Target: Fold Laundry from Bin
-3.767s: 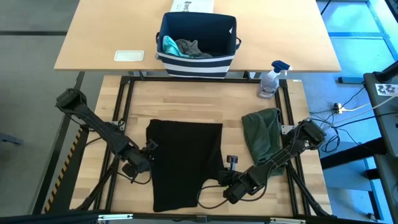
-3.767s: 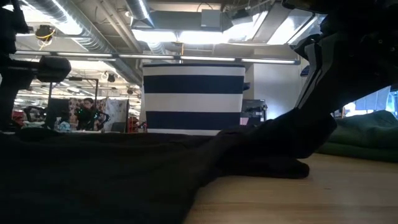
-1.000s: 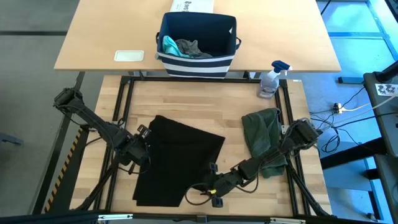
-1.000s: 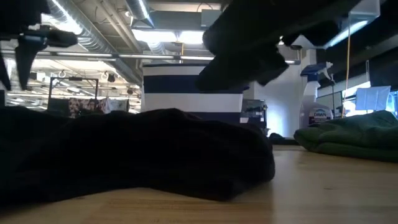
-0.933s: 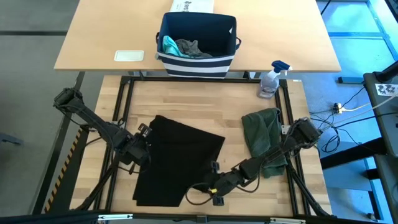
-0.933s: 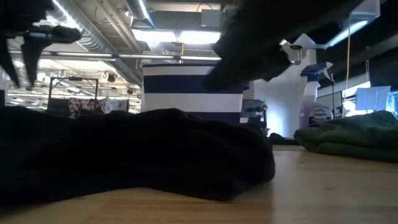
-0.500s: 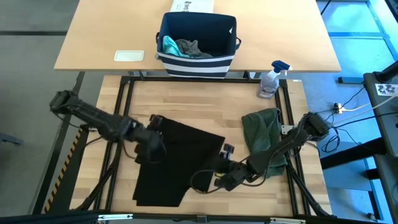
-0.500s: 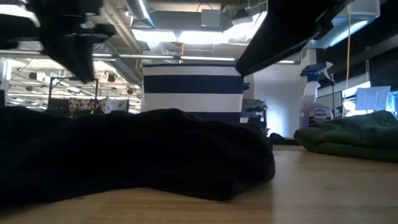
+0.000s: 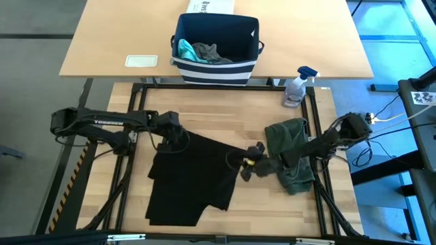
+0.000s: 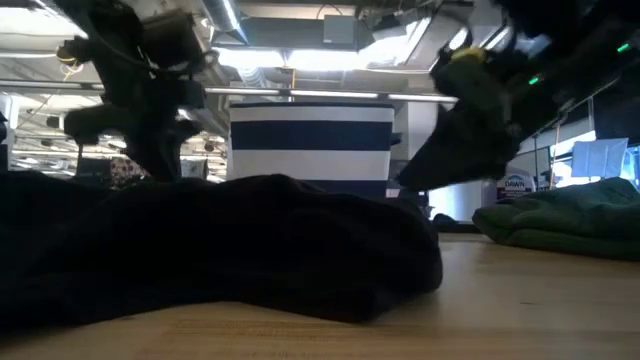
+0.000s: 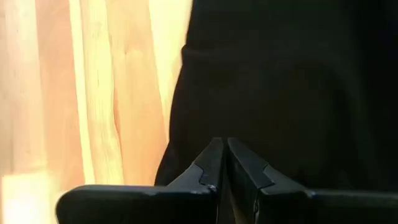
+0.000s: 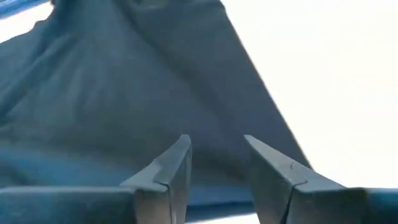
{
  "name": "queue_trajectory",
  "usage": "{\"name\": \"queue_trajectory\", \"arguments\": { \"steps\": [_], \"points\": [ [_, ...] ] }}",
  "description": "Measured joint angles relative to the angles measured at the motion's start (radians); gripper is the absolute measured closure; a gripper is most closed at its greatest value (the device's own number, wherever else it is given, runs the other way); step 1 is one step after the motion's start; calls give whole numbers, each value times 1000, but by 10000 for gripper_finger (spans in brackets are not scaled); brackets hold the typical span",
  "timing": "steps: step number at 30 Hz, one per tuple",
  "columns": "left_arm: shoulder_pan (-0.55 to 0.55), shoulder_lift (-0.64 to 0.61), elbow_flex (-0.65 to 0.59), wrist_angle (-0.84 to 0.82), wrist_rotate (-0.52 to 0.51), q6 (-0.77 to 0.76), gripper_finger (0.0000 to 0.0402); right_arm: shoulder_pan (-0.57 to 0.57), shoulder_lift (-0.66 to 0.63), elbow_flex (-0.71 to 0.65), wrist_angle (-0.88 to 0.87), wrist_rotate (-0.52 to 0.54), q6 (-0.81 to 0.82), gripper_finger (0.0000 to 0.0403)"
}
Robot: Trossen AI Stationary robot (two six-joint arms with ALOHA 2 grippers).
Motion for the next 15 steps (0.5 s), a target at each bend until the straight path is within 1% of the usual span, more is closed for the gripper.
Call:
{"name": "queue_trajectory", "arguments": {
  "steps": [3, 7, 9, 12, 15],
  "points": [
    [47, 24, -27, 57, 45, 9, 389, -56, -1, -29, -7, -33, 18, 276],
    [96, 73, -52, 119, 85, 14, 389, -117, 10, -43, -21, -104, 29, 292],
    [113, 107, -58, 124, 102, 33, 389, -137, 28, -47, -34, -133, 31, 299],
    [137, 165, -58, 136, 107, 58, 389, -158, 66, -47, -26, -185, 37, 307],
    [161, 220, -57, 172, 105, 70, 389, -173, 98, -43, -31, -192, 64, 312]
  ]
}}
